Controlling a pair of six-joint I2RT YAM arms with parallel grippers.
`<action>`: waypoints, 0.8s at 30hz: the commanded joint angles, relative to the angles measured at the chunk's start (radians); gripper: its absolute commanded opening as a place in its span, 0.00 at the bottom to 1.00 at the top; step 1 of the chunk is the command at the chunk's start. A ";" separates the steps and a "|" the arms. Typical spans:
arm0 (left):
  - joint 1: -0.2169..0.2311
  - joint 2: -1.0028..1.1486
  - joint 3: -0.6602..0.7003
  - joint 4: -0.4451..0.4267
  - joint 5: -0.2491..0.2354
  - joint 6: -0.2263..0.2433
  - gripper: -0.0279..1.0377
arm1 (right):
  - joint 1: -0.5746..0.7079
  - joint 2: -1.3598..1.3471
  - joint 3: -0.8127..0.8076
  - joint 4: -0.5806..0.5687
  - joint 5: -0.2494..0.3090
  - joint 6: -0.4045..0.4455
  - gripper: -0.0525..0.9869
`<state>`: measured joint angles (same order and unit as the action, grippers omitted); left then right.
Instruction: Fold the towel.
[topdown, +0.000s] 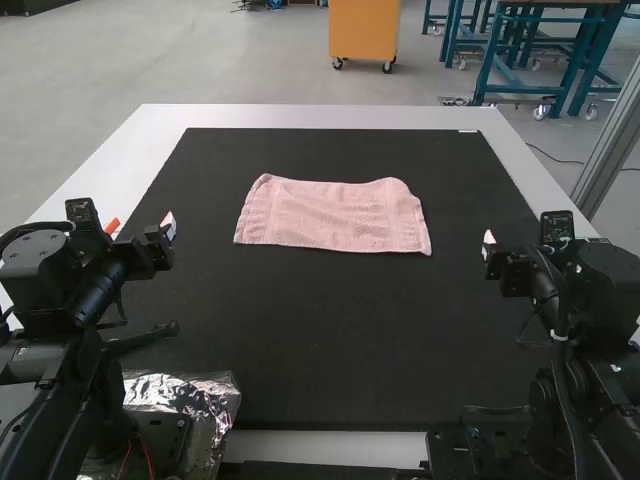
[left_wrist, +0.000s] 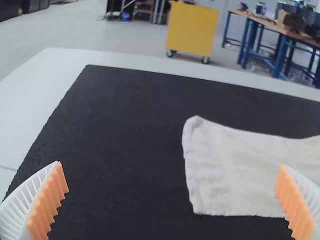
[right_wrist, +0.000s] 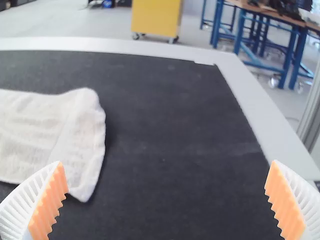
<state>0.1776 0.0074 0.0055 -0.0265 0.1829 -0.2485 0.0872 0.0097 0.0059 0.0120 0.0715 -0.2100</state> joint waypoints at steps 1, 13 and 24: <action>0.011 -0.007 -0.006 0.005 -0.007 -0.006 0.94 | -0.006 -0.008 -0.007 0.003 0.001 -0.005 0.93; 0.011 -0.007 -0.006 0.005 -0.007 -0.006 0.94 | -0.006 -0.008 -0.007 0.003 0.001 -0.005 0.93; 0.011 -0.007 -0.006 0.083 -0.010 0.009 0.94 | -0.006 -0.008 -0.007 0.039 0.001 -0.144 0.93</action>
<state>0.1776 0.0074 0.0055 0.0208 0.1829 -0.2478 0.0875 0.0097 0.0063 0.0216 0.0719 -0.2871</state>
